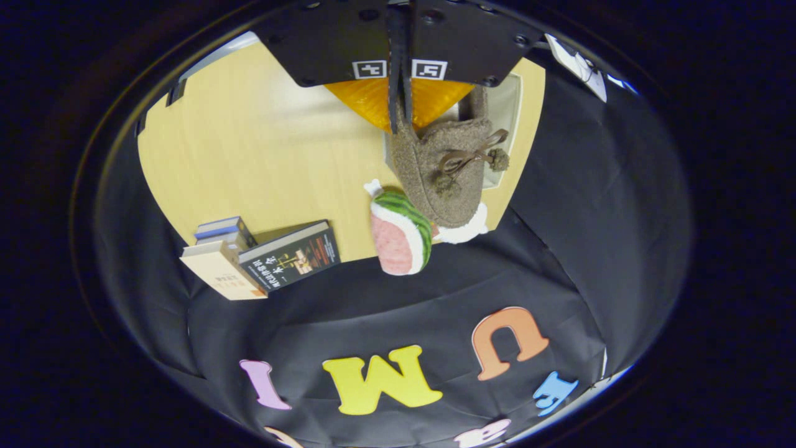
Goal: Open the storage box then place both shoes into the box .Put the left shoe in first, then the right shoe, with the right side of both shoes facing outward in a uniform manner.
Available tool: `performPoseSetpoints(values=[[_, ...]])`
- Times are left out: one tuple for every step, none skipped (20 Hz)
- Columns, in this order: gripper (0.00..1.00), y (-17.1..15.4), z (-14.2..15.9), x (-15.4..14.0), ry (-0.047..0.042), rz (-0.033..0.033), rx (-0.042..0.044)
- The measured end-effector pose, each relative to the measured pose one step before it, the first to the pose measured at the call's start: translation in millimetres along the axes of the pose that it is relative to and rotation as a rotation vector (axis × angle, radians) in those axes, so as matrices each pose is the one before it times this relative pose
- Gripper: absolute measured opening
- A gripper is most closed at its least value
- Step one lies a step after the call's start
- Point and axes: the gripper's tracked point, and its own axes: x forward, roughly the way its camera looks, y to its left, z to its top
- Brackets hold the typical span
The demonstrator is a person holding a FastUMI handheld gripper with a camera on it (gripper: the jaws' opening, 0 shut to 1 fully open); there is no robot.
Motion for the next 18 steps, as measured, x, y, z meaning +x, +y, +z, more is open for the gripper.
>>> performPoseSetpoints(values=[[0.0, 6.93, -3.67, 6.25, 0.00753, -0.00204, 0.00166], [0.0, 4.32, -2.97, 7.44, 0.00726, -0.00689, 0.00427], [0.0, 3.27, -2.9, 6.32, 0.00595, -0.01247, 0.00546], [0.0, 2.6, -3.24, 6.93, 0.00753, -0.0132, 0.00052], [0.0, 2.4, -2.44, 6.92, 0.00477, -0.01208, -0.0037], [0.0, 2.26, -3.33, 6.53, 0.00507, -0.01386, -0.00426], [0.0, 2.33, -2.44, 6.51, 0.00204, -0.01231, 0.00059], [0.0, 1.68, -1.68, 6.22, 0.00184, -0.01554, 0.00398], [0.0, 0.67, -1.66, 6.1, 0.00048, -0.01624, 0.00642], [0.0, -0.94, -0.53, 6.49, -0.00114, -0.01897, 0.00857], [0.0, -1.11, -0.32, 6.76, -0.00168, -0.01791, 0.00722], [0.0, -0.18, -1.7, 6.86, 0.00267, -0.01522, -0.00515], [0.0, 0.31, -2.15, 5.51, 0.00254, -0.01207, -0.01067], [0.0, -0.47, -3.67, 3.82, 0.0033, -0.0133, -0.01001], [0.0, -0.05, -3.97, 3.22, 0.00503, -0.01422, -0.00742], [0.0, 1.11, -3.63, 2.59, 0.00368, -0.00955, -0.00717], [0.0, 1.4, -3.61, 3.32, 0.00529, -0.00839, -0.00909], [0.0, 1.31, -3.21, 4.3, 0.00358, -0.00886, -0.00825]])
